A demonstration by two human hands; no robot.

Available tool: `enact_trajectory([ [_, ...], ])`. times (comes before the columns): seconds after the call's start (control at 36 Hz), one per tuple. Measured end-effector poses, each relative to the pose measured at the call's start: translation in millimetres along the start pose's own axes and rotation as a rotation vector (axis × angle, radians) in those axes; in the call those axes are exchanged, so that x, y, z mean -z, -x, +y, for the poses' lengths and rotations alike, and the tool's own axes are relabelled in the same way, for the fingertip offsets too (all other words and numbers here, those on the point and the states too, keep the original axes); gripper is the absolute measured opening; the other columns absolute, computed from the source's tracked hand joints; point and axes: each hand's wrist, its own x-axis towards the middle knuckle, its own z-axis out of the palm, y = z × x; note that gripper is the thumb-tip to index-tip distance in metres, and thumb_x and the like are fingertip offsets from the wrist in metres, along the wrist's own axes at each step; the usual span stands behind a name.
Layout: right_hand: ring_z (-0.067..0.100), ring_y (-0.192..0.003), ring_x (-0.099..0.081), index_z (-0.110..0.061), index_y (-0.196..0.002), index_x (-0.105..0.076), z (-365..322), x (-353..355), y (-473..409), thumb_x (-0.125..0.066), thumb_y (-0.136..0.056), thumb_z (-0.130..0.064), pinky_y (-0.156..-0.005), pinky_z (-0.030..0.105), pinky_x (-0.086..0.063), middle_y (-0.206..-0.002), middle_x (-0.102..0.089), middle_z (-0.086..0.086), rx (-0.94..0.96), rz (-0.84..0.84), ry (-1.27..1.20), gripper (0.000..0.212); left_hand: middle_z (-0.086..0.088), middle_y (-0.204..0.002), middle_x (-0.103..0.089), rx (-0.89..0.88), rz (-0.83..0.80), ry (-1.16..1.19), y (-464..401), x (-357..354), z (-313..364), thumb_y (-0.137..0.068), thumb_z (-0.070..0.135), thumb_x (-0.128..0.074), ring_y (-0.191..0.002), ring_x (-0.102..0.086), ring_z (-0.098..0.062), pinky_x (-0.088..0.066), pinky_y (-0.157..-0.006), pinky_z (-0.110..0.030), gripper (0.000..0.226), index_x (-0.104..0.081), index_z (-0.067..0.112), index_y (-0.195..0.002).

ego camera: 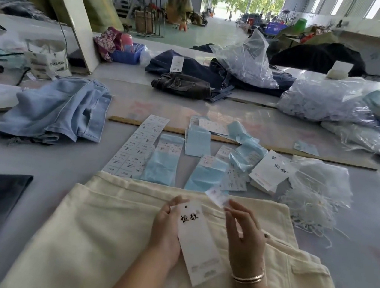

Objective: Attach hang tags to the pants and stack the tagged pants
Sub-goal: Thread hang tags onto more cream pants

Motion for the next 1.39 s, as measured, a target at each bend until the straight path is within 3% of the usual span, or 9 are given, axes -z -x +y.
enact_trajectory([
  [0.17,0.009,-0.092,-0.066,-0.008,-0.090,-0.075,-16,-8,13,-0.058,-0.088,-0.019,-0.082,0.018,-0.051,-0.101,-0.069,0.005,0.261,-0.208,0.131,0.021,-0.004,-0.113,-0.068,-0.291,0.173,0.021,-6,-3,-11,-0.102,0.006,-0.035,-0.108,-0.063,-0.030,-0.048,-0.097,-0.052,0.034,-0.061,0.027,-0.099],
  [0.28,0.009,-0.087,-0.066,-0.011,-0.089,-0.077,-19,-3,12,-0.057,-0.087,-0.022,-0.078,0.014,-0.050,-0.100,-0.070,0.005,0.240,-0.236,0.210,0.022,-0.003,-0.117,-0.067,-0.388,0.273,0.031,-11,-3,-15,-0.101,0.006,-0.031,-0.115,-0.060,-0.027,-0.043,-0.104,-0.053,0.039,-0.060,0.032,-0.100],
  [0.61,0.014,-0.077,-0.070,-0.017,-0.083,-0.076,-16,-5,14,-0.069,-0.078,-0.016,-0.057,0.024,-0.055,-0.098,-0.071,0.001,0.193,-0.417,0.325,0.008,-0.015,-0.126,-0.060,-0.364,0.259,0.156,-11,-8,-14,-0.103,0.010,-0.030,-0.114,-0.059,-0.033,-0.043,-0.102,-0.056,0.030,-0.047,0.025,-0.122],
  [0.72,0.011,-0.072,-0.068,-0.019,-0.079,-0.074,-16,-6,14,-0.070,-0.076,-0.019,-0.052,0.022,-0.053,-0.096,-0.070,-0.003,0.172,-0.430,0.341,0.006,-0.020,-0.115,-0.062,-0.305,0.192,0.174,-12,-3,-16,-0.101,0.018,-0.044,-0.095,-0.063,-0.031,-0.053,-0.082,-0.048,0.032,-0.044,0.015,-0.133],
  [0.83,0.011,-0.070,-0.068,-0.019,-0.078,-0.074,-16,-6,14,-0.073,-0.075,-0.019,-0.051,0.022,-0.052,-0.096,-0.069,-0.003,0.148,-0.467,0.342,0.003,-0.016,-0.093,-0.063,-0.306,0.040,0.013,-9,4,-14,-0.093,0.005,-0.057,-0.082,-0.061,-0.031,-0.052,-0.067,-0.038,0.028,-0.050,0.004,-0.119],
  [0.97,0.010,-0.065,-0.066,-0.021,-0.076,-0.074,-18,-4,14,-0.071,-0.074,-0.020,-0.050,0.020,-0.050,-0.097,-0.069,-0.003,0.129,-0.468,0.341,0.004,-0.016,-0.104,-0.066,-0.300,0.044,-0.147,-9,3,-20,-0.083,-0.012,-0.059,-0.092,-0.066,-0.033,-0.056,-0.074,-0.044,0.053,-0.046,0.015,-0.127],
  [1.11,0.007,-0.086,-0.060,-0.027,-0.080,-0.076,-20,-1,15,-0.088,-0.059,-0.016,-0.072,0.026,-0.056,-0.101,-0.070,-0.003,0.196,-0.446,0.380,0.027,-0.014,-0.095,-0.065,-0.330,0.087,-0.140,-12,-1,-18,-0.080,-0.018,-0.057,-0.076,-0.064,-0.023,-0.056,-0.066,-0.038,0.050,-0.052,0.025,-0.105],
  [1.28,0.012,-0.114,-0.055,-0.025,-0.072,-0.076,-20,12,13,-0.066,-0.073,-0.045,-0.097,0.038,-0.041,-0.129,-0.056,-0.002,-0.179,-0.504,0.189,0.022,-0.019,-0.113,-0.064,-0.218,0.067,-0.125,-15,2,-15,-0.082,-0.011,-0.064,-0.090,-0.065,-0.033,-0.055,-0.080,-0.054,0.066,-0.038,0.014,-0.137],
  [1.39,0.001,-0.111,-0.046,-0.039,-0.087,-0.075,-17,13,14,-0.054,-0.079,-0.058,-0.099,0.028,-0.022,-0.097,-0.059,-0.022,-0.135,-0.700,0.312,0.029,-0.015,-0.116,-0.062,-0.266,0.062,-0.198,-12,5,-18,-0.084,-0.007,-0.065,-0.095,-0.065,-0.028,-0.057,-0.080,-0.045,0.068,-0.037,0.020,-0.139],
])
